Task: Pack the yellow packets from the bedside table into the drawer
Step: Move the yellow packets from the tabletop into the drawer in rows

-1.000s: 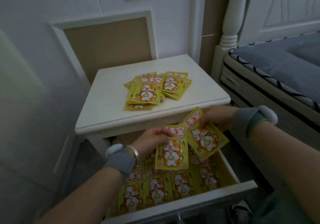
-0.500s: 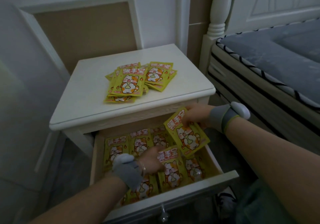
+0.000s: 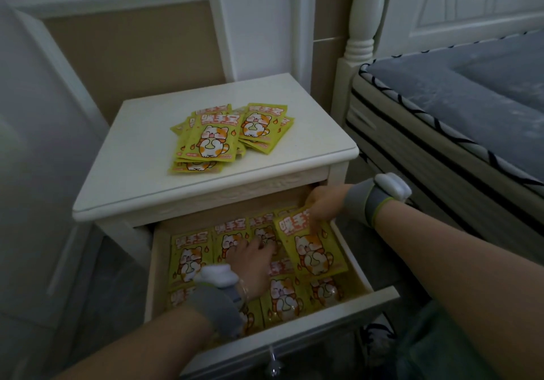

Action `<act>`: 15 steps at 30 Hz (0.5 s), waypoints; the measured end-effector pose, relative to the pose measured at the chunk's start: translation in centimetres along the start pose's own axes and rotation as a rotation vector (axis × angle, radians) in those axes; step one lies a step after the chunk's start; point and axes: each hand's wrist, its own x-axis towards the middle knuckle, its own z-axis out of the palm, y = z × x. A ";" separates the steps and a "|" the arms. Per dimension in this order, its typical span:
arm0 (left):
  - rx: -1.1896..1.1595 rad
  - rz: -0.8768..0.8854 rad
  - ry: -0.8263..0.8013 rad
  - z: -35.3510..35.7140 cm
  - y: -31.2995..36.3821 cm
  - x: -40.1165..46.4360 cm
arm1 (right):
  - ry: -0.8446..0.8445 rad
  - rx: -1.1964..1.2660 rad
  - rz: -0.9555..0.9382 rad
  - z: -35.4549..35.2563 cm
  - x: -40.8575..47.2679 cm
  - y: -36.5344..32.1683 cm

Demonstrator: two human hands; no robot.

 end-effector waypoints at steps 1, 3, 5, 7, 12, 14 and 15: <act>0.006 -0.001 0.016 -0.3 -0.2 0.1 | -0.032 -0.067 -0.007 0.2 0.0 -0.1; -0.028 -0.005 0.008 -0.8 -0.8 0.3 | -0.079 -0.194 -0.016 0.8 0.2 -0.2; -0.099 -0.024 -0.021 -1.2 -1.6 0.3 | -0.120 -0.289 -0.024 1.3 0.4 -0.3; -0.143 -0.042 -0.025 -1.7 -2.3 0.2 | -0.163 -0.344 -0.019 1.6 0.5 -0.5; -0.183 -0.054 -0.016 -2.9 -3.8 0.1 | -0.236 -0.523 -0.005 2.5 1.0 -0.4; -0.164 -0.067 -0.012 -3.5 -4.2 0.1 | -0.262 -0.570 -0.007 3.1 1.5 -0.1; -0.157 -0.082 -0.008 -3.9 -4.4 0.0 | -0.270 -0.598 -0.003 3.4 1.7 0.0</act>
